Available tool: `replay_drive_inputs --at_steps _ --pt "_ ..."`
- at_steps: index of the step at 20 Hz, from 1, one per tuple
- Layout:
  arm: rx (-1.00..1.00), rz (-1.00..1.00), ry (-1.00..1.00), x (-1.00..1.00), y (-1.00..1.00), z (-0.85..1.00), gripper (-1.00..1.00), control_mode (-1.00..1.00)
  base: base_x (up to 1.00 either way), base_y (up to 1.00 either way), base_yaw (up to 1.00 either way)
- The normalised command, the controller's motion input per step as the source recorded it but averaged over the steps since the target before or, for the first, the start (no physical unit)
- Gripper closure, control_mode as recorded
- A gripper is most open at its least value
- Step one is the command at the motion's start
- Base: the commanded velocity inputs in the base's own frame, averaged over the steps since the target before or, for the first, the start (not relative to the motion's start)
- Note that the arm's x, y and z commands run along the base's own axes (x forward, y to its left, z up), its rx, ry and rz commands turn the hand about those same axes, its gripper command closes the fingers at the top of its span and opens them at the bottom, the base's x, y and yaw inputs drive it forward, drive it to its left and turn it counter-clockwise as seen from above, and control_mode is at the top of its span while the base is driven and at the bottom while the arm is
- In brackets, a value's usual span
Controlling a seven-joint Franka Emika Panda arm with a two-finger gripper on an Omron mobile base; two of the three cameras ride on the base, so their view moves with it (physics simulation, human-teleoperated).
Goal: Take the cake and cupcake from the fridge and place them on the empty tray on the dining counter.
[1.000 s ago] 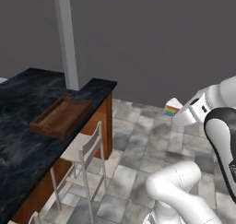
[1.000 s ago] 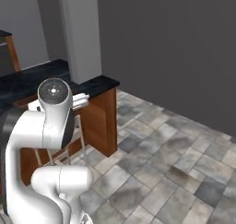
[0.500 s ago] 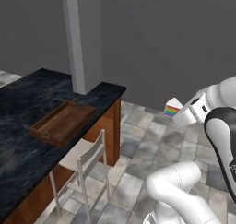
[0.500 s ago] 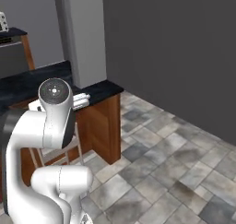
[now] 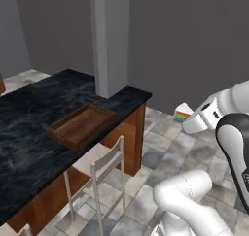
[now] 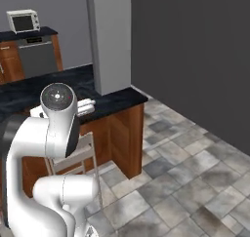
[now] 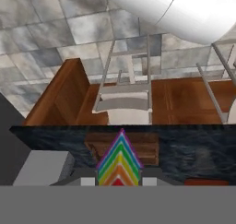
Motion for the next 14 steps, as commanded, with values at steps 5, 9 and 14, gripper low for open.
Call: replay_drive_inputs --at_steps 5,9,14 --pt "0.00 0.00 0.00 0.00 0.00 0.00 1.00 1.00 0.36 -0.05 0.30" --pt "0.00 0.00 0.00 0.00 0.00 0.00 1.00 1.00 0.40 -0.03 0.30" --pt "0.00 0.00 0.00 0.00 0.00 0.00 1.00 1.00 0.40 -0.05 0.30"
